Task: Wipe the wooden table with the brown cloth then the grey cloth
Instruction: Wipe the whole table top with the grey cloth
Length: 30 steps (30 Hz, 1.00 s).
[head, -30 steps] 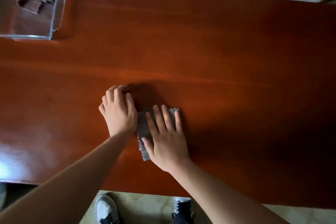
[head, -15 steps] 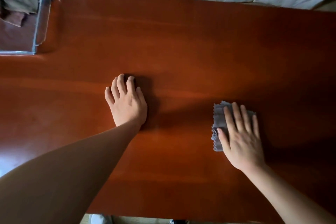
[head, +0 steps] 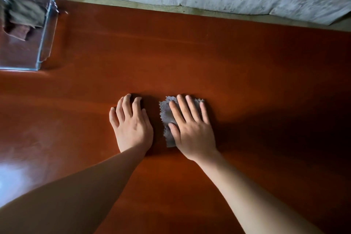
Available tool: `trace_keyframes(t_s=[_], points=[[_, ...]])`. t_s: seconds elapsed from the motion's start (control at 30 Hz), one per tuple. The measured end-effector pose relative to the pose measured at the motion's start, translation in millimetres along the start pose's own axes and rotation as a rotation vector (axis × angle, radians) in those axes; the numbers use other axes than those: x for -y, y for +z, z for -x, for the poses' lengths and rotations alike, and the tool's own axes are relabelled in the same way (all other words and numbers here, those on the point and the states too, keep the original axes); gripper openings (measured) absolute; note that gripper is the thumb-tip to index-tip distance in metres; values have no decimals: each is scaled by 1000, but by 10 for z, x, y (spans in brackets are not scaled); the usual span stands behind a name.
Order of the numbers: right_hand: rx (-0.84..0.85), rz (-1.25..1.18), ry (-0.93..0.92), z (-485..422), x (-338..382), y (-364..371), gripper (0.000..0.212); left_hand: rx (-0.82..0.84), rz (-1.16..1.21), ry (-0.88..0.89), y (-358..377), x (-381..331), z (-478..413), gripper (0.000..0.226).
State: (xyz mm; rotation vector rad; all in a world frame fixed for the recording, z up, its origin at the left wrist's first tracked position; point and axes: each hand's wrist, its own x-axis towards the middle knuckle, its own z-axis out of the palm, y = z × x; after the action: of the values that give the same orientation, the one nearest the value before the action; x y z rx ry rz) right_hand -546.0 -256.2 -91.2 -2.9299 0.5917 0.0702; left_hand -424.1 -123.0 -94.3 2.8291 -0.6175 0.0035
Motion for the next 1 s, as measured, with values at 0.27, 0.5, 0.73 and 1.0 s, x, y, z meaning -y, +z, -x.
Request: trace_keyframes(t_s=[0.27,0.5,0.73,1.0], points=[[123,118,267,569,-1441,-230,72,23,-35,6,-23,-25,-9,43],[144,132,391,382,-1034,-209,74,31,-40,25,-37,-13,-12,44],[37,85,186,-657,182,-60,67,2,2,36,-32,5,-13,42],[55,80,149,-627,-311,-116,71,56,35,-9,-68,-28,-68,42]])
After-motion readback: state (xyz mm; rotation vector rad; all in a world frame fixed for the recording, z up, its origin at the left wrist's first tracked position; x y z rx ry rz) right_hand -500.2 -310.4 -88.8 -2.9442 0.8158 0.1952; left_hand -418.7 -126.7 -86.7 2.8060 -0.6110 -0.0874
